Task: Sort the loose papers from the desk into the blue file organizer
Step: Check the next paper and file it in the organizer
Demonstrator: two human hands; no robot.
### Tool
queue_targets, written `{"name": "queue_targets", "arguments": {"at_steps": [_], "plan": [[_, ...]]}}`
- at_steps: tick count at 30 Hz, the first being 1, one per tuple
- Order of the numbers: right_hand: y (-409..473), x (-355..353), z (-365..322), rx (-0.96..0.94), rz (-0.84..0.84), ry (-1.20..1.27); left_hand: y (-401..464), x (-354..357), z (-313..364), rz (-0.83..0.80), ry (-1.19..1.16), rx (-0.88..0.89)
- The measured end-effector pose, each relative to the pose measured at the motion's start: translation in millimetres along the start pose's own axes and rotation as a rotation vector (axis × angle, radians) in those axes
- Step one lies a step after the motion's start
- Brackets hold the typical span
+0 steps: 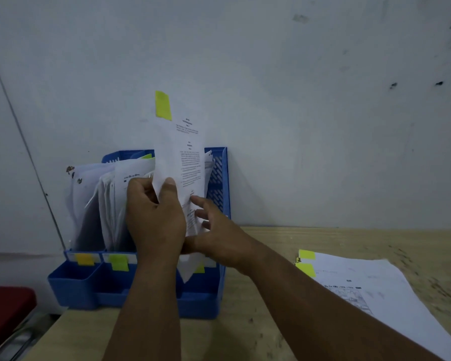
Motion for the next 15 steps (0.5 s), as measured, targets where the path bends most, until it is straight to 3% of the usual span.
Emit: {"name": "queue_targets", "arguments": {"at_steps": [9,15], "plan": [[1,-1,4,-0.019,-0.008,-0.056,4,6,-6,-0.079,-0.021,-0.052],[1,-11,7,-0.089,0.084,-0.048,3,13,-16,-0.146,-0.164,-0.16]]}}
Point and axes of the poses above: each hand's wrist, its own y-axis towards the middle knuckle, its own x-axis out of the palm, z = x × y, the point moved 10 cm from there along y, towards the middle knuckle, and after that the axes turned 10 degrees about -x, right-handed, at the moved point
